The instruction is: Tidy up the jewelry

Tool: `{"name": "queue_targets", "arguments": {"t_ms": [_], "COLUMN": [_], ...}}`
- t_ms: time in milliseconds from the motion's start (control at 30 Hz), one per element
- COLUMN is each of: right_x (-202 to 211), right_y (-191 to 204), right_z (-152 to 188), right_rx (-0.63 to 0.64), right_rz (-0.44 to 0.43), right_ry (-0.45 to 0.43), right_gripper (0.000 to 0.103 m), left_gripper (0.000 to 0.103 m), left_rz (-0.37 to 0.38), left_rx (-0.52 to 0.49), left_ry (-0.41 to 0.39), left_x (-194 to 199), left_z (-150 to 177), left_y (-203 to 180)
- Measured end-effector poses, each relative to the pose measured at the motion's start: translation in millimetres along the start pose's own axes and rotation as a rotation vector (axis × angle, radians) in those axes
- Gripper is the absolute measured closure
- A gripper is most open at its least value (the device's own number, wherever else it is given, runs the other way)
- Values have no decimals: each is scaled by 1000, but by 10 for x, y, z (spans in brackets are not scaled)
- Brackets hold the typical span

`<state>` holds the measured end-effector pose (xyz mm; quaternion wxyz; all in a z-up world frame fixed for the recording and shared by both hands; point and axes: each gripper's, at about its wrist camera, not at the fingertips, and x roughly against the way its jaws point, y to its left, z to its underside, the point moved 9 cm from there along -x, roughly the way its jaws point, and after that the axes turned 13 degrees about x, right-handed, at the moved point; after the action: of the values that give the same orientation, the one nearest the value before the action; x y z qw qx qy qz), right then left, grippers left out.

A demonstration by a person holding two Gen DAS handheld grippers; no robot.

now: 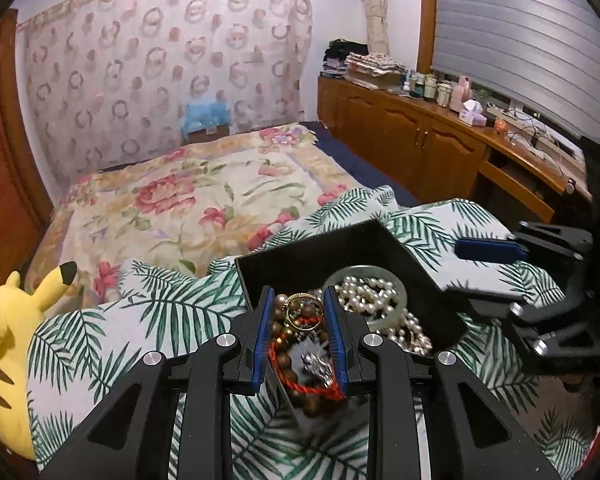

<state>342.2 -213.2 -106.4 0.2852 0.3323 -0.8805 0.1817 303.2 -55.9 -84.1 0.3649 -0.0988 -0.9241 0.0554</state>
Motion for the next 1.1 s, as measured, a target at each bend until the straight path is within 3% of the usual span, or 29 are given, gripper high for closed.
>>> {"name": "queue_targets", "arguments": {"t_ms": [333,467,567,733,1100], "right_x": [119,191,261,393,671], "right_y": [-46,-35,-3,66,225], "right_z": [153,199,236,282,459], "right_rx": [-40,-49,-61,-79,-141], "right_rz": [37,60,76,105,164], "right_ry": [9,8,1,-13,-25], "right_gripper": [31,23,14,3,3], "left_gripper": [78,43,28,13,8], "left_rz": [-25,-33,-47,-80,-166], "left_rx": [21,38,57,74,109], "left_ry": [11,-2,-6,-15,-28], "left_x": [-50,25,121,315,745], "left_z": [10,7,56,192,547], "left_y": [23,36,64,98,195]}}
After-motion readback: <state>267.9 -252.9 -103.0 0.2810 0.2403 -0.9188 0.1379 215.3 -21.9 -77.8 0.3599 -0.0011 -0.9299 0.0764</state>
